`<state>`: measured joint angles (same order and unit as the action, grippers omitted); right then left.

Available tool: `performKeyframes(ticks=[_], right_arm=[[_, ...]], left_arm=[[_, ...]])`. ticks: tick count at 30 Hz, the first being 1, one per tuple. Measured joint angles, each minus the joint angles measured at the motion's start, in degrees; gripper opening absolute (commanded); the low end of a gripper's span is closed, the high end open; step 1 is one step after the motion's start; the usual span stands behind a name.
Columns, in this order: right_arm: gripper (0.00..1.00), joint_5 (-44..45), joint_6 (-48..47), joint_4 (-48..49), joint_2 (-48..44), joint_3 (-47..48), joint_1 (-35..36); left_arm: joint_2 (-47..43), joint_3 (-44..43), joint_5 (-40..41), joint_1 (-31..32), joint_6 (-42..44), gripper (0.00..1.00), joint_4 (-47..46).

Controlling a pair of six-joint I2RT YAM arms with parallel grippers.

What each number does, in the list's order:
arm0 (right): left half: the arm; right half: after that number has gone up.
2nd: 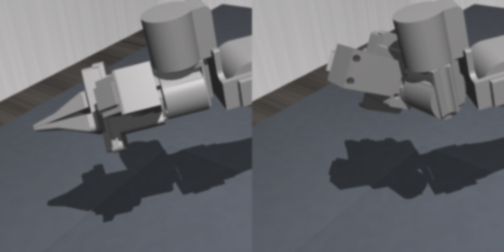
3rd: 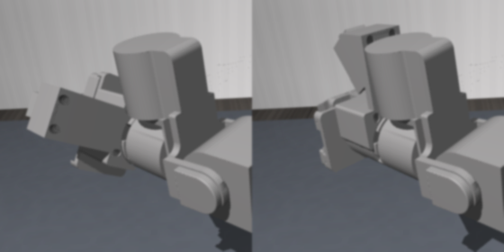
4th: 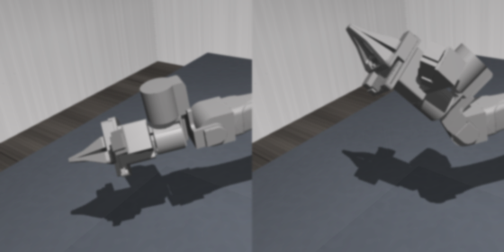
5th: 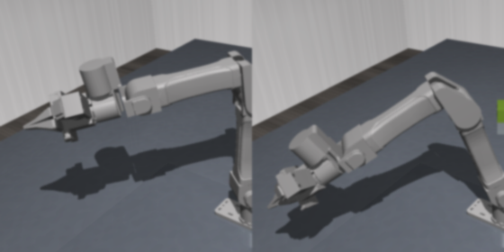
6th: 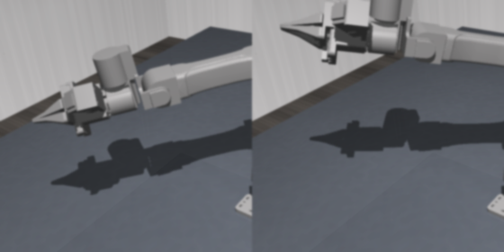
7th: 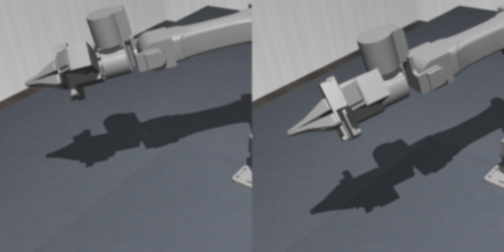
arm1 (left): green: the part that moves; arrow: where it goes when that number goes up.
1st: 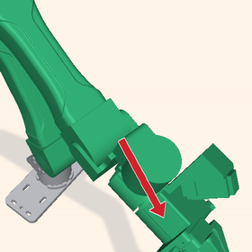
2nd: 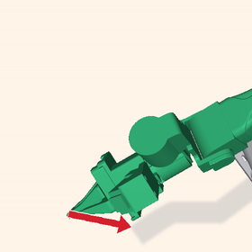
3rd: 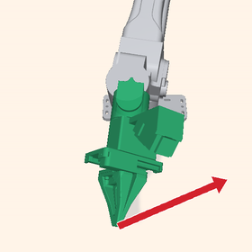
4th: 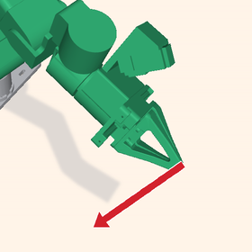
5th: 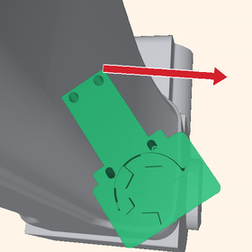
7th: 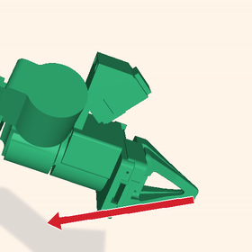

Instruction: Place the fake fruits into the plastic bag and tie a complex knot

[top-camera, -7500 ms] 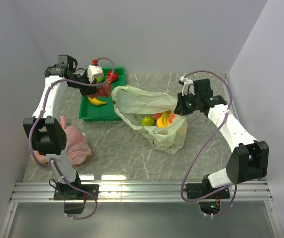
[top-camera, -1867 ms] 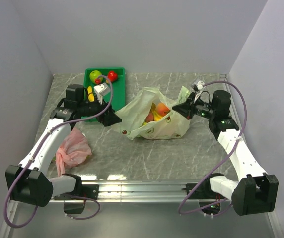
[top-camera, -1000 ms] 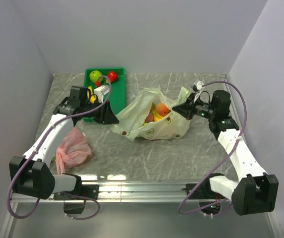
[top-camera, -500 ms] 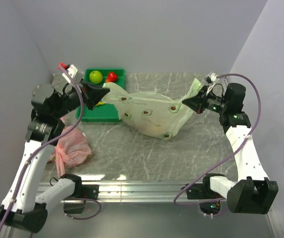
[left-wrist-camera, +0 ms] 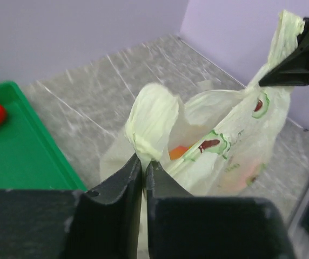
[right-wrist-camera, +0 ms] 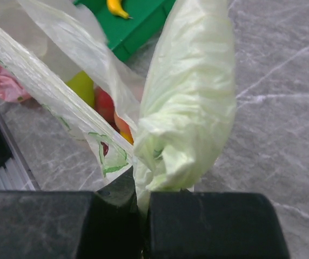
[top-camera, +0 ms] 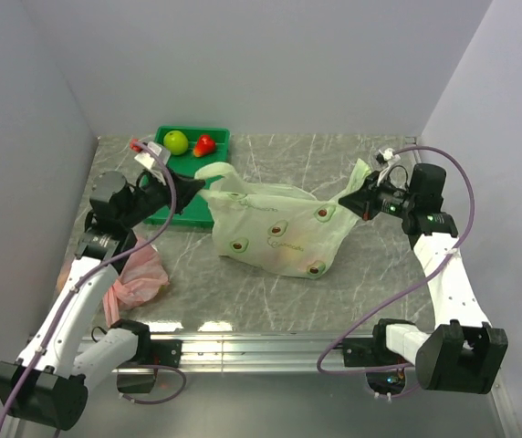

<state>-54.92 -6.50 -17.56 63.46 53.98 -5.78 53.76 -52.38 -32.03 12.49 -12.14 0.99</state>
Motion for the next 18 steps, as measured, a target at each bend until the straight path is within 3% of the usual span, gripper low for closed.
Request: performKeyframes(ticks=[7, 8, 9, 13, 15, 18], right_arm=[[0.00, 1.5, -2.2, -0.9, 0.3, -0.8, -0.8], [0.00, 1.3, -2.4, -1.0, 0.3, -0.8, -0.8], [0.00, 1.1, -2.6, -1.0, 0.3, -0.8, -0.8], [0.00, 0.3, -3.9, -1.3, 0.3, -0.7, -0.5], [0.00, 0.1, -5.0, -1.8, 0.3, -0.7, -0.2], [0.00, 0.0, -7.2, -3.0, 0.3, -0.7, 0.4]], left_arm=[[-1.0, -3.8, 1.6, -1.0, 2.6, 0.39, -5.8], [-0.9, -5.0, 1.2, -1.1, 2.6, 0.67, -6.9], [-0.8, -5.9, 0.9, -1.1, 3.3, 0.75, -7.8], [-0.8, -8.3, -2.1, -1.1, 5.6, 0.85, -9.2], [-0.6, -9.0, -5.7, -1.3, 8.5, 0.96, -8.1], [0.5, -11.0, -12.3, -1.4, 12.3, 0.99, -4.3]])
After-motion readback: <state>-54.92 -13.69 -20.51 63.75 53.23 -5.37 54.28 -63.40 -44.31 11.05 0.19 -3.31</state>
